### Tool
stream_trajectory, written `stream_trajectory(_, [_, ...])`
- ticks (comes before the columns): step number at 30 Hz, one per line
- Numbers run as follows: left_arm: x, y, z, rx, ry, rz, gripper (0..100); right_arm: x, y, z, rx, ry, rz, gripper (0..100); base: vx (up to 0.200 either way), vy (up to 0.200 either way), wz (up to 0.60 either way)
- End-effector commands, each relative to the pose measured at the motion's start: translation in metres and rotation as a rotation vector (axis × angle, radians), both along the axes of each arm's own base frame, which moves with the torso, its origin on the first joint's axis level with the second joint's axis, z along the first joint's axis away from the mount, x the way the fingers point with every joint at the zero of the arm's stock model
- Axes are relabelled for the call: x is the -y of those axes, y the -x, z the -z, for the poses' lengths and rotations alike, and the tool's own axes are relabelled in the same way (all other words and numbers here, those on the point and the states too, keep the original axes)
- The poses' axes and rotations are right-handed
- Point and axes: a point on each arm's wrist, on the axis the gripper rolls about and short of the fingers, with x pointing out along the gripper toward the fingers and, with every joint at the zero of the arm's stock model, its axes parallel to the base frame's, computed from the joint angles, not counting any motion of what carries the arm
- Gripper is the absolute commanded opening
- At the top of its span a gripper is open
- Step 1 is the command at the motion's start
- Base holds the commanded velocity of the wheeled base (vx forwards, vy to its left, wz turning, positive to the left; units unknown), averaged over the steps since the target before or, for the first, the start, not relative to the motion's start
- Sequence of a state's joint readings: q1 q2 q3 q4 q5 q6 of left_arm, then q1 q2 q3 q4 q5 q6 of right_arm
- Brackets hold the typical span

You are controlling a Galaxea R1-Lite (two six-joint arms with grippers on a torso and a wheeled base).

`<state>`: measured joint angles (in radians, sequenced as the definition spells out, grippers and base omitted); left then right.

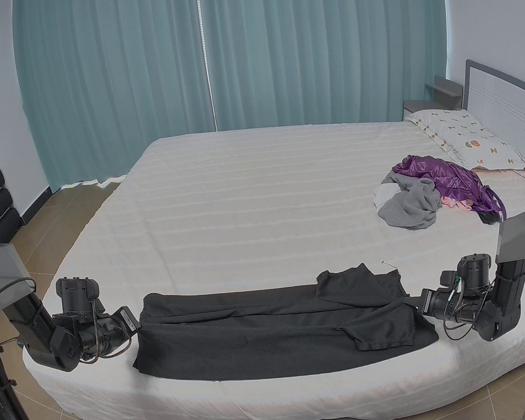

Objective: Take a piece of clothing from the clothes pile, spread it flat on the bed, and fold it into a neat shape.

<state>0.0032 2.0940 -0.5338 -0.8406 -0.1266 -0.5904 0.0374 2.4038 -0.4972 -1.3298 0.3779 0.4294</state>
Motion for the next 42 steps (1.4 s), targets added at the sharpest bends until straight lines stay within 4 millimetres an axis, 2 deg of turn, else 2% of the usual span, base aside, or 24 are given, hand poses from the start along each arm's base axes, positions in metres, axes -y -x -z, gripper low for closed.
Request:
stream_trajectory(1, [-0.002,0.008,-0.006,0.004,-0.003,-0.006,0,0.001,0.014,-0.026,0.045,-0.039,0.0,0,0.0,0.0,0.0])
stream_trajectory(20, [-0.006,0.051,-0.022,-0.005,-0.012,-0.007,0,0.01,0.077,-0.057,0.081,-0.082,-0.018,0,0.0,0.0,0.0])
stream_trajectory(30, [-0.005,0.067,-0.024,-0.013,-0.038,0.016,0,0.015,0.093,-0.059,0.044,-0.076,0.001,0,0.0,0.0,0.0])
stream_trajectory(35, [-0.004,0.083,-0.017,-0.058,-0.087,0.07,0,0.015,0.105,-0.062,0.027,-0.076,-0.006,0,0.0,0.0,0.0])
stream_trajectory(42, [-0.004,0.08,-0.015,-0.065,-0.091,0.075,0,0.014,0.105,-0.06,0.019,-0.074,-0.008,0,0.0,0.0,0.0])
